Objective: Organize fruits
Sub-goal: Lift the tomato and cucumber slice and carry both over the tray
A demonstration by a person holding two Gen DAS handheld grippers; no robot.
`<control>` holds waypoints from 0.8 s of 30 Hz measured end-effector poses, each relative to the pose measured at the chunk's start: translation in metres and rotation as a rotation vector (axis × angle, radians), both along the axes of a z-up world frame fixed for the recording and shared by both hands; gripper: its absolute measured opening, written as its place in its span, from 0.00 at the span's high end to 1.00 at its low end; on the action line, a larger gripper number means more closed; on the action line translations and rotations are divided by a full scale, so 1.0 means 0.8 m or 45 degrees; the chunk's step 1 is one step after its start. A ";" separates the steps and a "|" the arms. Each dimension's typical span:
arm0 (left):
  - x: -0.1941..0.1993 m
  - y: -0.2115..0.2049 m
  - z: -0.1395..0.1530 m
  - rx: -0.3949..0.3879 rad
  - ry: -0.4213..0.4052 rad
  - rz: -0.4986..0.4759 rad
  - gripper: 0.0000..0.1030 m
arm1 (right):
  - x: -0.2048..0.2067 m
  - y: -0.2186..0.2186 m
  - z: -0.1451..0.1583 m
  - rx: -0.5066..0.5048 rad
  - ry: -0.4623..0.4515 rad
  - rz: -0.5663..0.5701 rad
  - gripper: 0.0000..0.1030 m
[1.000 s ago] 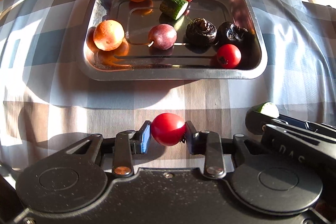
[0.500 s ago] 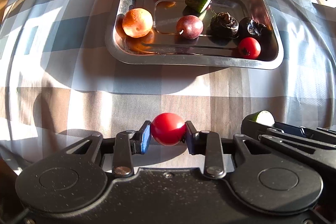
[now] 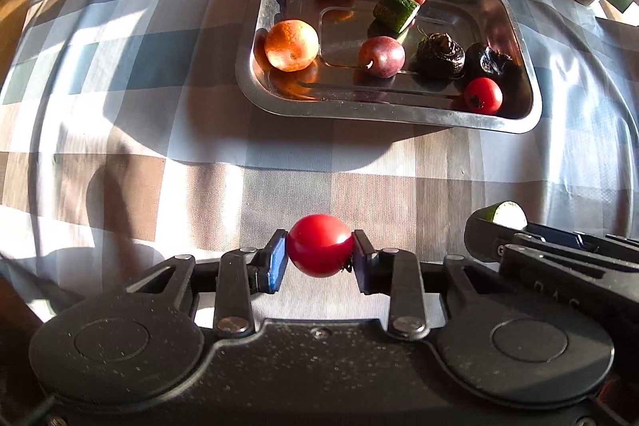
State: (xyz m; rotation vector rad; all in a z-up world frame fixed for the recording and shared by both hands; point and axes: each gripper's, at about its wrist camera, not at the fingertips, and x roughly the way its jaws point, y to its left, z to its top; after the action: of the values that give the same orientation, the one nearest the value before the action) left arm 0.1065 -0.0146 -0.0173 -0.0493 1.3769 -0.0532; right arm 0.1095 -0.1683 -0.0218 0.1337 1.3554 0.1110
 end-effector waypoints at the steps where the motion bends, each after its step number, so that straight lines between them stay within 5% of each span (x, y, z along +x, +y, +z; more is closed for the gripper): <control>1: 0.000 0.001 0.003 -0.002 -0.006 0.002 0.59 | 0.000 0.001 0.002 0.000 -0.006 0.002 0.65; 24: 0.091 0.027 0.066 -0.042 -0.203 0.103 0.59 | 0.063 -0.020 0.056 0.038 -0.120 -0.176 0.65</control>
State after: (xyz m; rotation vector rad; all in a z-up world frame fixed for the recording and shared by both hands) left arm 0.1793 0.0074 0.0353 -0.1255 1.2140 -0.0116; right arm 0.1602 -0.1847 0.0230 0.2434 1.2471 0.0210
